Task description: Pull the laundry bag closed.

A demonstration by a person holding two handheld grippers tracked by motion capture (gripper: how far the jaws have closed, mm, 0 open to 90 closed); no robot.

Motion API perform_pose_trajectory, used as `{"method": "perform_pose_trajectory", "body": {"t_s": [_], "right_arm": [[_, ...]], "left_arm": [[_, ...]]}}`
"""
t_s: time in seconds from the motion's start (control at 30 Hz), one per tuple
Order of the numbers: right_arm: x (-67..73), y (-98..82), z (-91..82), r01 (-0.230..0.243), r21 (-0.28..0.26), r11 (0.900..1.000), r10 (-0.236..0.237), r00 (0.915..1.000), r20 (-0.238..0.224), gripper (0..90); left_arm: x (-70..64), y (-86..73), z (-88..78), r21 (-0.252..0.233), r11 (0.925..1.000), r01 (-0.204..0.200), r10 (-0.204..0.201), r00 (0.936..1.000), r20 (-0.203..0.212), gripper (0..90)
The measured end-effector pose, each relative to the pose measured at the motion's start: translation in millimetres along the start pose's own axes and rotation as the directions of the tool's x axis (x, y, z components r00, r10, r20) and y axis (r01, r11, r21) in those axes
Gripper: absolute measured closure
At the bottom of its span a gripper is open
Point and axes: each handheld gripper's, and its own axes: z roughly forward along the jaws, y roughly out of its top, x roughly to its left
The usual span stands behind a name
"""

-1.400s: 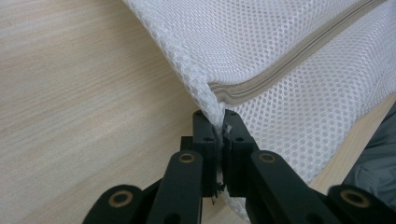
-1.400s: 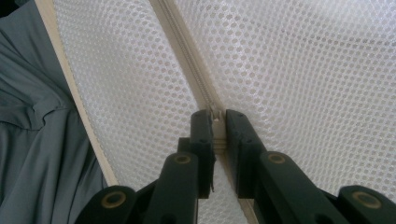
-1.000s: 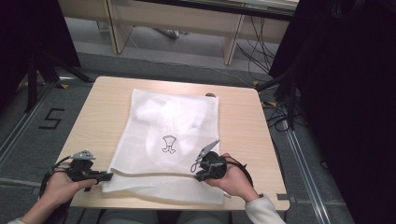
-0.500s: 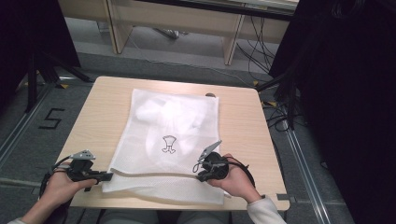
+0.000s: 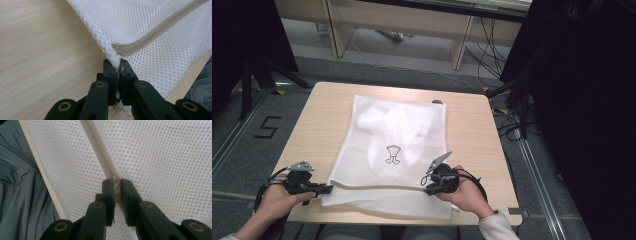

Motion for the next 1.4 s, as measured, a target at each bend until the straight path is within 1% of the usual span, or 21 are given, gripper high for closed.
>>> {"method": "perform_pose_trajectory", "body": {"t_s": [0.03,0.1,0.13,0.17,0.2,0.43,0.53,0.57,0.6,0.63,0.8,0.87,0.93,0.97,1.0,1.13,1.2,1.27,1.33,1.37,1.4], "right_arm": [[-0.2,-0.2,-0.5,0.002,0.005,1.0,-0.002,1.0,0.002,82.3],[-1.1,-1.1,-0.7,0.005,0.003,1.0,-0.005,1.0,0.0,82.3],[-1.3,-1.5,-1.1,0.002,0.001,1.0,-0.002,1.0,0.0,82.3],[-1.3,-1.9,-0.9,0.003,0.0,1.0,-0.003,1.0,-0.001,82.3],[-0.8,-2.1,-1.1,-0.004,0.004,1.0,0.004,1.0,0.001,82.3],[-1.9,-3.5,-1.8,0.001,0.001,1.0,-0.001,1.0,-0.001,82.3],[-1.9,-4.3,-1.9,-0.006,0.003,1.0,0.006,1.0,0.004,82.3],[-1.3,-4.6,-2.4,-0.009,0.006,1.0,0.009,0.9999,0.004,82.3],[-2.0,-4.5,-2.3,-0.004,0.006,1.0,0.004,1.0,0.003,82.3],[-2.3,-4.9,-2.1,-0.002,0.004,1.0,0.002,1.0,0.003,82.3],[-3.5,-7.2,-3.6,-0.008,0.007,1.0,0.008,1.0,-0.002,82.3],[-3.5,-7.9,-3.9,-0.012,0.007,1.0,0.012,0.9999,0.009,82.3],[-4.3,-8.9,-4.0,-0.01,0.004,1.0,0.01,0.9999,0.001,82.3],[-3.2,-9.5,-4.6,-0.027,0.01,1.0,0.027,0.9996,-0.004,82.3],[-4.0,-9.8,-4.7,-0.017,0.01,1.0,0.017,0.9998,0.005,82.3],[-4.1,-11.1,-5.2,-0.025,0.011,1.0,0.025,0.9996,0.009,82.3],[-4.7,-12.1,-5.9,-0.027,0.011,1.0,0.027,0.9996,0.004,82.3],[-4.9,-12.9,-6.6,-0.027,0.009,1.0,0.027,0.9996,0.008,82.3],[-5.0,-13.6,-6.8,-0.027,0.011,1.0,0.027,0.9996,0.01,82.3],[-4.8,-14.1,-6.9,-0.03,0.009,1.0,0.03,0.9996,-0.002,82.3],[-5.6,-14.2,-7.2,-0.025,0.009,1.0,0.025,0.9997,0.008,82.3]], "left_arm": [[-1.1,-0.1,0.9,-0.013,0.9998,0.015,-0.015,0.9999,0.003,85.2],[-0.9,-0.2,0.8,-0.012,0.9998,0.015,-0.015,0.9999,0.004,85.2],[0.1,0.0,0.1,0.0,1.0,0.0,0.0,1.0,0.0,85.2],[1.8,0.3,-1.5,0.023,0.9994,-0.025,0.025,0.9997,0.002,85.2],[-1.0,-0.2,1.0,-0.013,0.9998,0.016,-0.016,0.9999,0.002,85.3],[-0.9,-0.2,0.8,-0.011,0.9998,0.013,-0.013,0.9999,0.002,85.2],[-0.9,-0.2,0.8,-0.012,0.9998,0.014,-0.014,0.9999,0.003,85.2],[0.0,0.0,-0.1,0.0,1.0,0.0,0.0,1.0,0.0,85.2],[0.1,0.0,-0.3,0.002,1.0,-0.001,0.001,1.0,0.002,85.3],[-0.8,-0.3,0.8,-0.012,0.9998,0.015,-0.015,0.9999,0.003,85.2],[-0.8,-0.2,0.8,-0.011,0.9998,0.015,-0.015,0.9999,0.004,85.2],[-0.9,-0.2,0.8,-0.012,0.9998,0.014,-0.014,0.9999,0.002,85.2],[-0.8,-0.2,0.8,-0.011,0.9998,0.015,-0.015,0.9999,0.003,85.2],[-0.8,-0.2,0.8,-0.012,0.9998,0.015,-0.015,0.9999,0.003,85.2],[-0.8,-0.2,0.7,-0.012,0.9998,0.015,-0.015,0.9999,0.003,85.2],[-0.6,-0.3,0.6,-0.012,0.9998,0.015,-0.015,0.9999,0.003,85.2],[-1.4,-0.6,1.1,-0.022,0.9996,0.017,-0.017,0.9998,-0.008,85.2],[-0.6,-0.2,0.6,-0.011,0.9998,0.014,-0.014,0.9999,0.002,85.2],[-0.6,-0.2,0.5,-0.014,0.9998,0.016,-0.016,0.9999,0.005,85.2],[-0.7,-0.2,0.4,-0.013,0.9998,0.015,-0.015,0.9999,0.002,85.2],[-0.5,-0.2,0.4,-0.013,0.9998,0.015,-0.015,0.9999,0.005,85.2]]}}
